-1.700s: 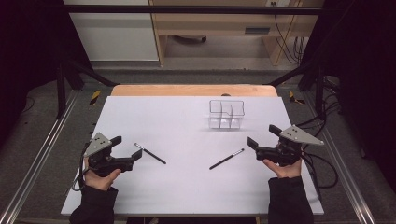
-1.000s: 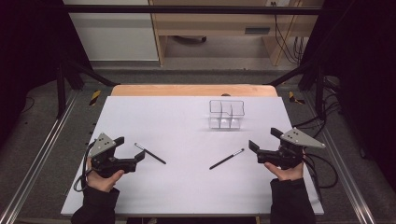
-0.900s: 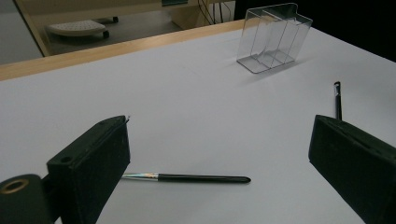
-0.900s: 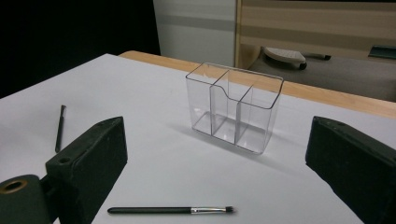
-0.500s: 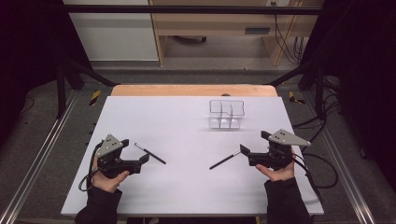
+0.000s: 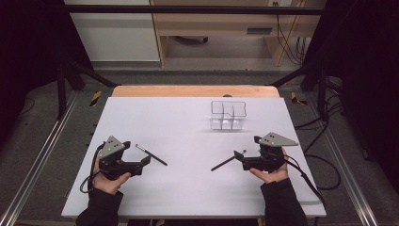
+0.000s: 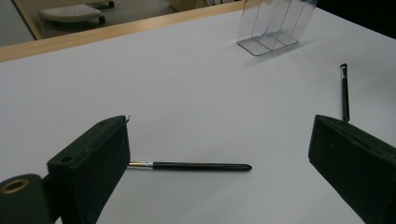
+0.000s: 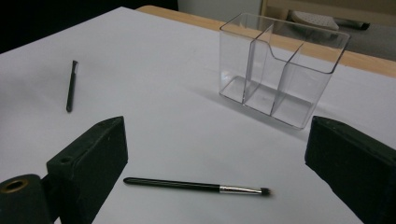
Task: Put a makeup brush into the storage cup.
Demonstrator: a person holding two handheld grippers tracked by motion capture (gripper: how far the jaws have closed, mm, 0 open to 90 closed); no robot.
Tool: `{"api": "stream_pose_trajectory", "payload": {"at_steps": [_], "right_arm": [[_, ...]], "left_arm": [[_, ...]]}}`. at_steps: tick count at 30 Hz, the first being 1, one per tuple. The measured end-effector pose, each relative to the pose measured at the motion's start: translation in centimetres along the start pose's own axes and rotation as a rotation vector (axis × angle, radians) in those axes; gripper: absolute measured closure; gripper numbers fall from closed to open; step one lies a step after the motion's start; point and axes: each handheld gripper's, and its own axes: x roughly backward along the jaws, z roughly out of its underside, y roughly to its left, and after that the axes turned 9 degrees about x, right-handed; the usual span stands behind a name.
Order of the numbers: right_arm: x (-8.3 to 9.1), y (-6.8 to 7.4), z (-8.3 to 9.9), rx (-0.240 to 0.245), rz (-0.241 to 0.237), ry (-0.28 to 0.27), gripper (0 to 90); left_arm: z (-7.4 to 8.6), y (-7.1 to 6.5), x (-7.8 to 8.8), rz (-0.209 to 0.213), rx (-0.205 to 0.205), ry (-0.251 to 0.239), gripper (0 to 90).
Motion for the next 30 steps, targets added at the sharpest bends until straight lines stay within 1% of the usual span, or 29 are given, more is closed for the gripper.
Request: {"api": "stream_pose_trajectory", "payload": {"at_steps": [1,2,4,5,6,7,8,11,16,19,21,22,24,26,27,29,30], "right_arm": [[0.0,0.0,0.0,0.000,0.000,0.000,6.2],[-0.5,0.2,0.2,0.011,-0.010,0.017,6.2],[-1.1,0.3,0.4,0.019,-0.012,0.043,6.1],[-1.1,0.3,0.4,0.019,-0.012,0.043,6.1],[-1.6,0.4,0.5,0.028,-0.018,0.061,6.1],[-1.6,0.4,0.5,0.028,-0.018,0.061,6.1],[-2.2,0.5,0.8,0.038,-0.024,0.084,6.0],[-3.0,0.7,1.1,0.049,-0.030,0.118,6.0],[-3.8,0.8,1.4,0.058,-0.038,0.137,6.4],[-4.5,0.9,1.6,0.063,-0.047,0.157,6.8],[-4.6,0.8,1.6,0.069,-0.049,0.161,6.9],[-5.0,0.9,1.8,0.073,-0.054,0.175,6.9],[-5.2,0.9,1.8,0.077,-0.057,0.179,6.9],[-5.5,0.9,2.0,0.084,-0.071,0.184,6.9],[-5.8,1.0,2.1,0.093,-0.093,0.194,7.0],[-5.9,1.0,2.2,0.102,-0.099,0.197,7.3],[-6.2,1.0,2.3,0.111,-0.114,0.209,7.4]], "left_arm": [[0.0,0.0,0.0,0.000,0.001,-0.002,4.5],[0.0,0.1,0.1,0.001,0.001,-0.004,4.5],[-0.1,0.1,0.2,-0.002,0.002,-0.008,4.5],[-0.1,0.2,0.3,-0.002,0.002,-0.009,4.5],[-0.1,0.2,0.3,-0.002,0.002,-0.010,4.5],[-0.1,0.2,0.3,-0.003,0.003,-0.011,4.5],[-0.1,0.3,0.3,-0.003,0.005,-0.010,4.5],[0.0,0.5,0.3,-0.007,0.008,-0.008,4.5],[0.0,0.5,0.3,-0.008,0.005,-0.011,4.5],[0.1,0.5,0.2,-0.012,0.003,-0.005,4.4],[0.1,0.6,0.1,-0.016,0.005,-0.002,4.4],[0.1,0.6,0.1,-0.017,0.005,-0.002,4.4],[0.1,0.6,0.1,-0.017,0.004,-0.002,4.4],[0.1,0.5,0.1,-0.015,0.003,-0.004,4.4],[0.1,0.5,0.1,-0.015,0.001,-0.004,4.4],[0.1,0.5,0.1,-0.013,0.000,-0.005,4.4],[0.1,0.5,0.1,-0.013,-0.002,-0.005,4.4]]}}
